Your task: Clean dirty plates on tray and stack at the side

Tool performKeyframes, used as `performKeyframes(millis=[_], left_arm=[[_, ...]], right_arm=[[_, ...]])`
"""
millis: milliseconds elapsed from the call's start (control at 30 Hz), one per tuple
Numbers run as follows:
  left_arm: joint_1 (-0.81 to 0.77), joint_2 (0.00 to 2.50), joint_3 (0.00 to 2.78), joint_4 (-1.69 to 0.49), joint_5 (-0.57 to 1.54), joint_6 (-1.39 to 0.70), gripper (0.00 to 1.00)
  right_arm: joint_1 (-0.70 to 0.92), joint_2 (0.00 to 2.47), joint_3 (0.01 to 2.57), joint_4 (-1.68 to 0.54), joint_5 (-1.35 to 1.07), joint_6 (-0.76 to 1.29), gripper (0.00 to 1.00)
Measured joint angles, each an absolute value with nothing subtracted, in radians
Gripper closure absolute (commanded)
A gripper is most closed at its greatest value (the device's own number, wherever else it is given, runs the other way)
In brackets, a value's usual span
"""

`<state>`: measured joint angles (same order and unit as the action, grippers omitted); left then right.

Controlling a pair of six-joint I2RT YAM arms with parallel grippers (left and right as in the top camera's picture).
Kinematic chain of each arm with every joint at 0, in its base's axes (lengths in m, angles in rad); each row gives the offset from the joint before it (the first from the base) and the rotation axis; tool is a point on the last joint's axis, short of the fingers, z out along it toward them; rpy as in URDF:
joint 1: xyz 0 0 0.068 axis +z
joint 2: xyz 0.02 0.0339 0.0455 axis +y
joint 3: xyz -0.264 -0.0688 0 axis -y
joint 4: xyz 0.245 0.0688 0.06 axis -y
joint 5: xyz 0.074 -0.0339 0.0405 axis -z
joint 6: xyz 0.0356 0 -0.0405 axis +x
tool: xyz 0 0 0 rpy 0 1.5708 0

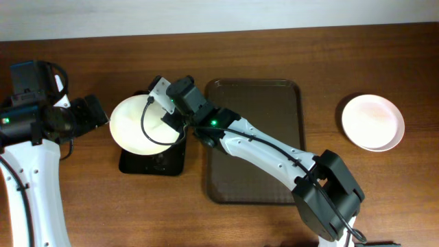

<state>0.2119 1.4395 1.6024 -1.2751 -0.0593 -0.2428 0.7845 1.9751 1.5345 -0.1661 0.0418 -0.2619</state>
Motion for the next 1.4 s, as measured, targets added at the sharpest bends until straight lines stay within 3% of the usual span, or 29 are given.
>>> performKeyframes(millis=[400,700,800,900,1000,1100,1233,1400], left_arm=[[0.212,1.439,1.602,-1.275,-0.059,-0.243,0.00],[0.212,1.439,1.602,-1.275,-0.059,-0.243,0.00],[0.212,1.439,1.602,-1.275,-0.059,-0.243,0.00],[0.212,1.439,1.602,-1.275,-0.059,-0.242,0.00],[0.212,1.439,1.602,-1.274,-0.059,-0.243,0.00],[0.212,1.439,1.602,-1.275,-0.059,-0.243,0.00],[0.213,1.439,1.602,-1.276,-0.059,-0.243,0.00],[0.213,1.439,1.602,-1.276,-0.059,-0.243,0.00]], right_arm=[[0.813,1.906,1.534,0.016,0.118,-0.613,0.96],[0.814,1.885,1.534,0.007,0.134,-0.674,0.96],[0.814,1.876,1.535,-0.099,0.135,-0.605,0.96],[0.791,1.872,1.539,-0.336,0.149,-0.241,0.96],[0.673,1.867,1.541,-0.541,0.106,0.120,0.96],[0.363,1.848,1.541,-0.707,-0.143,0.348,0.96],[-0.090,1.844,1.542,-0.846,-0.291,0.409,0.96],[-0.502,1.844,1.542,-0.966,-0.281,0.420,0.96]])
